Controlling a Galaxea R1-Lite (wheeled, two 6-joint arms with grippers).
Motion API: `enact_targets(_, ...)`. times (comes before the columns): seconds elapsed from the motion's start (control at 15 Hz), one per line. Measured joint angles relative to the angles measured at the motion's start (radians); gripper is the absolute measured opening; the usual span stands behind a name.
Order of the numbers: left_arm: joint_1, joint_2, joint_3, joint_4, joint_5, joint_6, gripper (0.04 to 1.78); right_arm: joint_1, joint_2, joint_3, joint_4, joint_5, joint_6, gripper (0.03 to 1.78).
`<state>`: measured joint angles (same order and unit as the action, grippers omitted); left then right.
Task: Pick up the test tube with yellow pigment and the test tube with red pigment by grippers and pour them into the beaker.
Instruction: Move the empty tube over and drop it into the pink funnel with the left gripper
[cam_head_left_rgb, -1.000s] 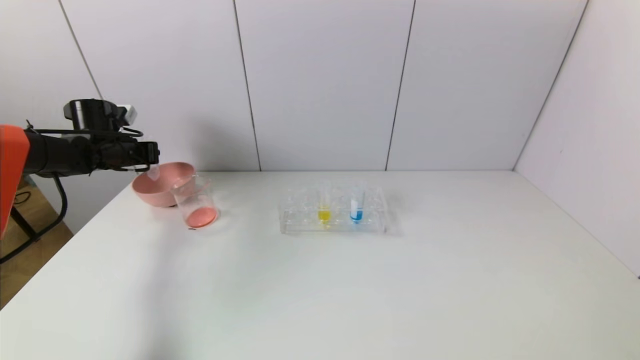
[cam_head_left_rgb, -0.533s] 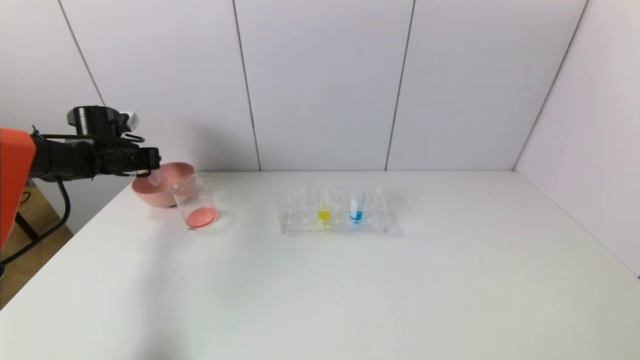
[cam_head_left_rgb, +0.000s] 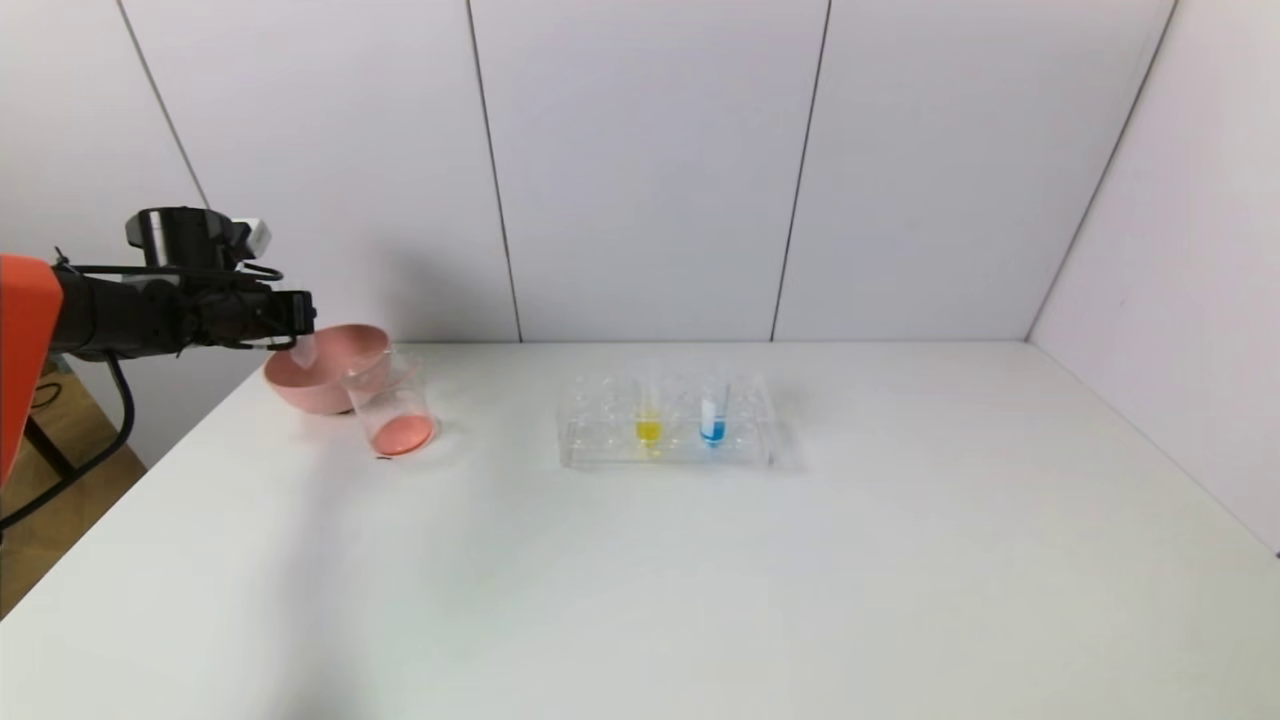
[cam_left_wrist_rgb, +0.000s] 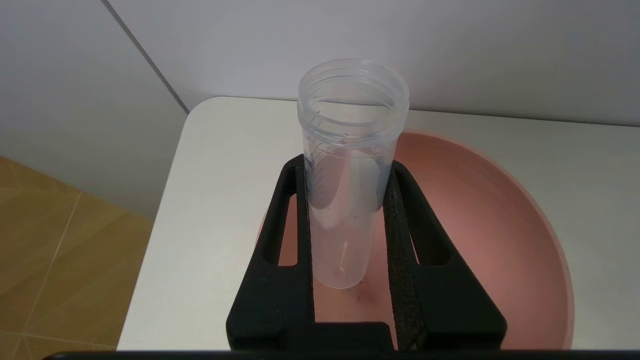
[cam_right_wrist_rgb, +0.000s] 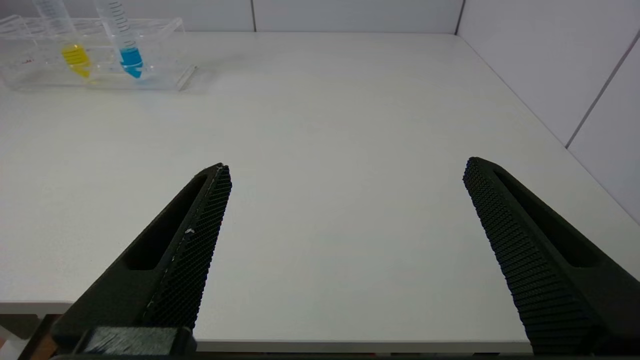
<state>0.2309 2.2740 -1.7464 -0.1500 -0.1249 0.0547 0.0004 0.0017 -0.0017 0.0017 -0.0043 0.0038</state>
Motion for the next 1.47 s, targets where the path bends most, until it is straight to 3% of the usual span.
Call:
enact_targets(1.0, -0.001, -0.009, 0.006, 0.009, -0.005, -0.004, 0.47, 0.000, 0.000, 0.000, 0.000, 0.000, 0.000, 1.70)
enact_targets(1.2, -0.001, -0.010, 0.001, 0.014, -0.006, 0.000, 0.69, 0.000, 0.000, 0.000, 0.000, 0.000, 0.000, 1.70)
enact_targets(1.47, -0.001, -0.012, 0.004, 0.011, -0.006, 0.003, 1.32, 0.000, 0.000, 0.000, 0.000, 0.000, 0.000, 1.70)
